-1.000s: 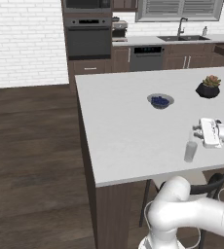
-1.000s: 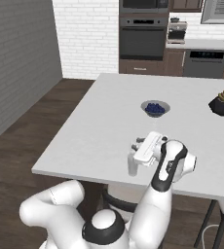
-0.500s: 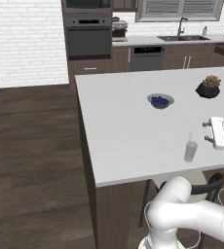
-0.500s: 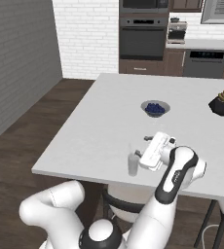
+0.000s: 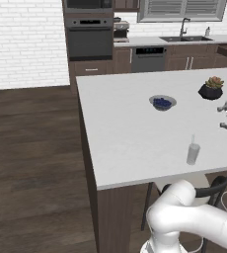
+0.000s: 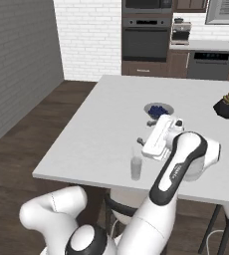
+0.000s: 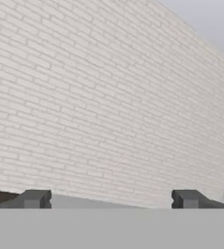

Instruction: Take a straw from the drawer in front and place it inside the glass cup on the dining counter.

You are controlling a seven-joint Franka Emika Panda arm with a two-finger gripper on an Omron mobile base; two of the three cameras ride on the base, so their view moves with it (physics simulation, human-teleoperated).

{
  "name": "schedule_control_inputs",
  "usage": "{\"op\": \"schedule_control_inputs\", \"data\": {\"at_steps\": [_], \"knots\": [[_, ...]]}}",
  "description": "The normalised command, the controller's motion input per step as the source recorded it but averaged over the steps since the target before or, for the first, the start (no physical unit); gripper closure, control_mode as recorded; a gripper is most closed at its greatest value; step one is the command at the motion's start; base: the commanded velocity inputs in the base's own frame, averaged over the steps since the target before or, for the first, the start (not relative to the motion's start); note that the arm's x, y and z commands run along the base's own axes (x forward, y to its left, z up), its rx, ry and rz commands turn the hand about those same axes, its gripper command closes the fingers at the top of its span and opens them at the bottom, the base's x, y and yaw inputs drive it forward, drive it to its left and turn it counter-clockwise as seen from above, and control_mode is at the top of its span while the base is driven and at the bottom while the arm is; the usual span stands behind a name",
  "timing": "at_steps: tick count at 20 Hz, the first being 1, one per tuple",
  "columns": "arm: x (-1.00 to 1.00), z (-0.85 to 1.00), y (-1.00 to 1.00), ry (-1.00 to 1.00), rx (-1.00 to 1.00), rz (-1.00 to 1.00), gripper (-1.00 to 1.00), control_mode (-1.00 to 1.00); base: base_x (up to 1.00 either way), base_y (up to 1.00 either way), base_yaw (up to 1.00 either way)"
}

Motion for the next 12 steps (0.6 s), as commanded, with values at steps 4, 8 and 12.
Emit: {"op": "schedule_control_inputs", "data": {"at_steps": [4, 8, 12], "knots": [[-0.63, 0.90, 0.57, 0.00, -0.39, -0.10, -1.00, -1.00, 0.00, 0.00, 0.00], [-0.61, 0.57, 0.67, 0.00, -0.49, -0.12, -1.00, -1.00, 0.00, 0.00, 0.00], [-0.42, 0.37, 0.76, 0.00, -0.54, -0.11, -1.00, -1.00, 0.00, 0.00, 0.00]]}}
